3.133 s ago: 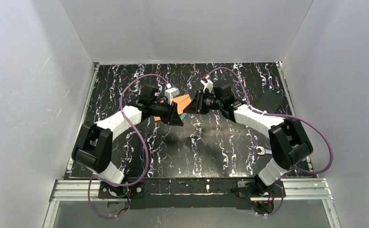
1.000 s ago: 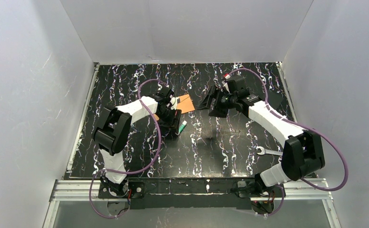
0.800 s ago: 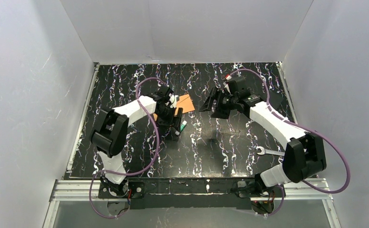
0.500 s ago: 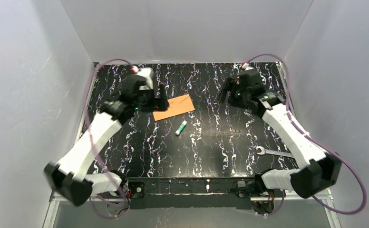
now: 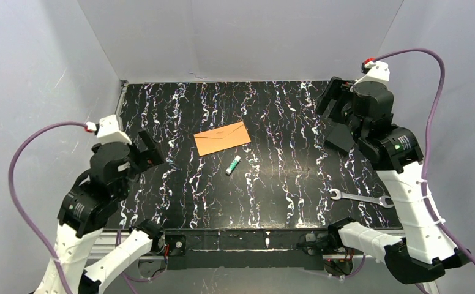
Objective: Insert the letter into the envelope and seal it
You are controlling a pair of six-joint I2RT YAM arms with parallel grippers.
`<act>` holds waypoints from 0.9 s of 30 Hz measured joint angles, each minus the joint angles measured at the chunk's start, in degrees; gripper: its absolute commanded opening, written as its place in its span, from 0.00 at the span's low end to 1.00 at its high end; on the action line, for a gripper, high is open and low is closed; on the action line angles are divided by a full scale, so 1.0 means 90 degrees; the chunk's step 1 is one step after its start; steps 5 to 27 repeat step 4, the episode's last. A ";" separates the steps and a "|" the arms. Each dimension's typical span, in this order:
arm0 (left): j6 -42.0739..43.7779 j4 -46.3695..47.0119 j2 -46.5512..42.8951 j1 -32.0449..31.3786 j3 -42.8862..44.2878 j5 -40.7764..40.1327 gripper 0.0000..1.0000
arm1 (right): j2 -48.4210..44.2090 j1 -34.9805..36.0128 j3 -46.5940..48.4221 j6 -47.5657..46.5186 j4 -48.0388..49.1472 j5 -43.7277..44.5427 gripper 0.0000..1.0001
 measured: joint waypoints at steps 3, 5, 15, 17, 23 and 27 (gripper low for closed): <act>0.0017 -0.0352 -0.0214 0.0000 0.0175 -0.0143 0.98 | -0.0019 0.0000 0.0107 -0.0112 -0.0185 0.0019 0.96; 0.0015 -0.0452 -0.0243 0.0000 0.0257 -0.0189 0.98 | -0.0039 0.0000 0.0112 -0.0153 -0.0223 0.0017 0.97; 0.0015 -0.0452 -0.0243 0.0000 0.0257 -0.0189 0.98 | -0.0039 0.0000 0.0112 -0.0153 -0.0223 0.0017 0.97; 0.0015 -0.0452 -0.0243 0.0000 0.0257 -0.0189 0.98 | -0.0039 0.0000 0.0112 -0.0153 -0.0223 0.0017 0.97; 0.0015 -0.0452 -0.0243 0.0000 0.0257 -0.0189 0.98 | -0.0039 0.0000 0.0112 -0.0153 -0.0223 0.0017 0.97; 0.0015 -0.0452 -0.0243 0.0000 0.0257 -0.0189 0.98 | -0.0039 0.0000 0.0112 -0.0153 -0.0223 0.0017 0.97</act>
